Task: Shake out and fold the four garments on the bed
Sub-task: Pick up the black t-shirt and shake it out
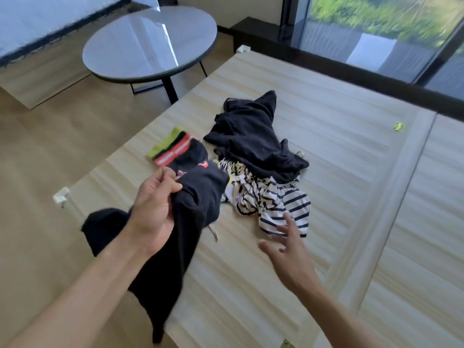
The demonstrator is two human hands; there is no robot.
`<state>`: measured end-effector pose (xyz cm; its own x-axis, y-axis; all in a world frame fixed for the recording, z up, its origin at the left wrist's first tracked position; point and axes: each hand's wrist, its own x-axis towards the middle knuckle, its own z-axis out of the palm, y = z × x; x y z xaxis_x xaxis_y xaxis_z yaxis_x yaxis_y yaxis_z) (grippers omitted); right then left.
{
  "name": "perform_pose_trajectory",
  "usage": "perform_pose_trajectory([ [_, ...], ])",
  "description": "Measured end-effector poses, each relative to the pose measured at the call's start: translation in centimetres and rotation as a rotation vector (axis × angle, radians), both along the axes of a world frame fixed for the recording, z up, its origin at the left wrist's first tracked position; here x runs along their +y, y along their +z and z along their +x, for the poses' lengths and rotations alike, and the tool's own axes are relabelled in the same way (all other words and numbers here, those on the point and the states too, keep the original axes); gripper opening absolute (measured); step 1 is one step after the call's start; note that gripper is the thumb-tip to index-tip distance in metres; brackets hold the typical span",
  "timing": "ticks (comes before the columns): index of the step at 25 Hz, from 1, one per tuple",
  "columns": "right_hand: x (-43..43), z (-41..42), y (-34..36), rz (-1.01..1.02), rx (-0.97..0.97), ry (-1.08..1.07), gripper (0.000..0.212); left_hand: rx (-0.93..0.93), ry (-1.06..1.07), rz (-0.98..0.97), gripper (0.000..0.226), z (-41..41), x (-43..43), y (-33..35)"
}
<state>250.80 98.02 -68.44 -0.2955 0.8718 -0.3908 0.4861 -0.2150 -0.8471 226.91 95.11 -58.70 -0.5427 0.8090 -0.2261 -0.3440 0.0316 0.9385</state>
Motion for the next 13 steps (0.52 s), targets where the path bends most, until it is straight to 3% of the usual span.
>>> perform_pose_trajectory([
  [3,0.0,-0.1,8.4,0.213,0.027,0.235,0.109,-0.211,-0.301,0.077,0.024,4.5,-0.8,12.0],
  [4,0.6,-0.2,10.4,0.280,0.030,0.306,0.102,-0.238,-0.413,0.083,0.022,6.1,-0.5,15.1],
  [7,2.2,2.4,18.2,0.369,0.023,0.361,0.036,-0.270,-0.735,0.130,0.021,10.6,0.7,23.4],
  [11,3.0,12.3,30.2,0.430,-0.165,0.276,0.020,-0.298,-0.787,0.188,0.031,13.2,-0.1,32.3],
  [13,2.3,17.4,37.7,0.429,-0.135,0.182,0.005,-0.160,-0.719,0.137,0.030,15.1,-0.5,36.6],
])
